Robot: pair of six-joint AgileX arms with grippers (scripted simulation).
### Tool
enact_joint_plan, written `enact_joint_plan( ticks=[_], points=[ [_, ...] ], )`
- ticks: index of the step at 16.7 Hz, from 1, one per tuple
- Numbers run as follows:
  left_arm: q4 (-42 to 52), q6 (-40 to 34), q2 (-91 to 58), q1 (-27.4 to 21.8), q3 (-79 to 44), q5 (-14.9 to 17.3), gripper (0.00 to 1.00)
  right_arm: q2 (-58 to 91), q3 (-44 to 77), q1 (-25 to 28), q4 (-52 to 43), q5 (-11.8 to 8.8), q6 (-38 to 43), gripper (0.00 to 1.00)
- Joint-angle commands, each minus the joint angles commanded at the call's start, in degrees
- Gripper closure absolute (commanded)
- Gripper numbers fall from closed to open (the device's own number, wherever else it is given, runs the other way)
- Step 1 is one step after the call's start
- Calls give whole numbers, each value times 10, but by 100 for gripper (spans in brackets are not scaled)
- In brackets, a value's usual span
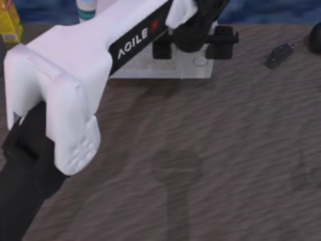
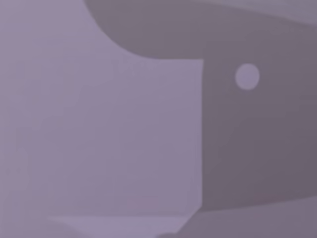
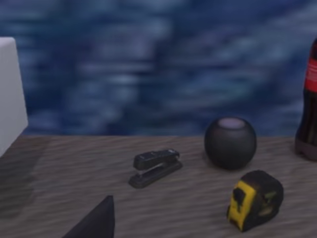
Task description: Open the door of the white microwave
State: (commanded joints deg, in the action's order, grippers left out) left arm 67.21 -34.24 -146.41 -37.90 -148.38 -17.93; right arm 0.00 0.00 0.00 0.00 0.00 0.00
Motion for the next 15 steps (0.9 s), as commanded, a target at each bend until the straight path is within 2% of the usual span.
enact_joint_plan(
  ticks=[5,13,15],
  points=[
    [0,0,0,0,0,0,98,0,0,0,0,0,0,0],
    [0,0,0,0,0,0,100,0,0,0,0,0,0,0],
    [-5,-5,-6,-19,19,11,100,0,0,0,0,0,0,0]
  ],
)
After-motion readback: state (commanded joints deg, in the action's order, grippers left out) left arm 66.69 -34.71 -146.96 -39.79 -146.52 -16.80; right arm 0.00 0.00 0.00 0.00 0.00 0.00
